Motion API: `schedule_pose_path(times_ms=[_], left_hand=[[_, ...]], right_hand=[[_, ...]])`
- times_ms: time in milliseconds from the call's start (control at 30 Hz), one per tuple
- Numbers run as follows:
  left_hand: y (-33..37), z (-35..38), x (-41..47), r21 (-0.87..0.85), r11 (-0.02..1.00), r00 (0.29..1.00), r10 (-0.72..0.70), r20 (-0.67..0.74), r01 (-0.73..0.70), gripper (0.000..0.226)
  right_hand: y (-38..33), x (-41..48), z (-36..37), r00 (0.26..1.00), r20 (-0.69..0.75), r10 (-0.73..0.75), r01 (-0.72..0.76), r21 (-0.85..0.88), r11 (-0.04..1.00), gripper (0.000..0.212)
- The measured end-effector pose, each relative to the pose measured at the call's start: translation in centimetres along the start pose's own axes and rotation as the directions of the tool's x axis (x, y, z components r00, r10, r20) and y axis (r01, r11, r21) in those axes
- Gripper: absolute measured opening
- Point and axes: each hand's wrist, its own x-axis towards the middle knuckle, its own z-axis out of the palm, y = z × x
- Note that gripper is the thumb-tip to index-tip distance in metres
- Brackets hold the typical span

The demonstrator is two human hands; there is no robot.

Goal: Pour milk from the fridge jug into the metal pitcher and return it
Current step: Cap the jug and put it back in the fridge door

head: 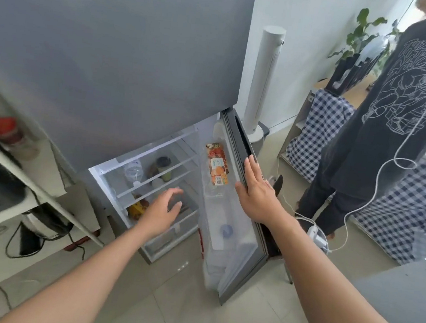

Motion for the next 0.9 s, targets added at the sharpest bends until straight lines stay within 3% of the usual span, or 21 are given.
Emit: schedule_pose_path(times_ms=[233, 500, 667, 900], left_hand=[[2.1, -7.7, -3.4, 0.146, 0.986, 0.975, 0.110, -0.195, -0.081, 0.044], [1.7, -12.5, -8.3, 0.217, 0.976, 0.907, 0.096, -0.411, -0.005, 0.061], [2.0, -13.8, -10.3, 0.253, 0.965, 0.856, 0.070, -0.512, 0.072, 0.071], [2.0, -14.3, -10.7, 0.302, 0.940, 0.853, 0.026, -0.521, 0.156, 0.079]], right_hand=[[-4.5, 3.2, 3.4, 0.998, -0.042, -0.056, 0.054, -0.058, 0.997, 0.086], [-10.2, 4.7, 6.5, 0.997, 0.005, -0.079, 0.079, 0.047, 0.996, 0.108], [-12.4, 5.1, 8.2, 0.982, 0.037, -0.187, 0.184, 0.064, 0.981, 0.106], [-14.6, 6.6, 7.8, 0.927, 0.245, -0.284, 0.275, 0.074, 0.959, 0.091]])
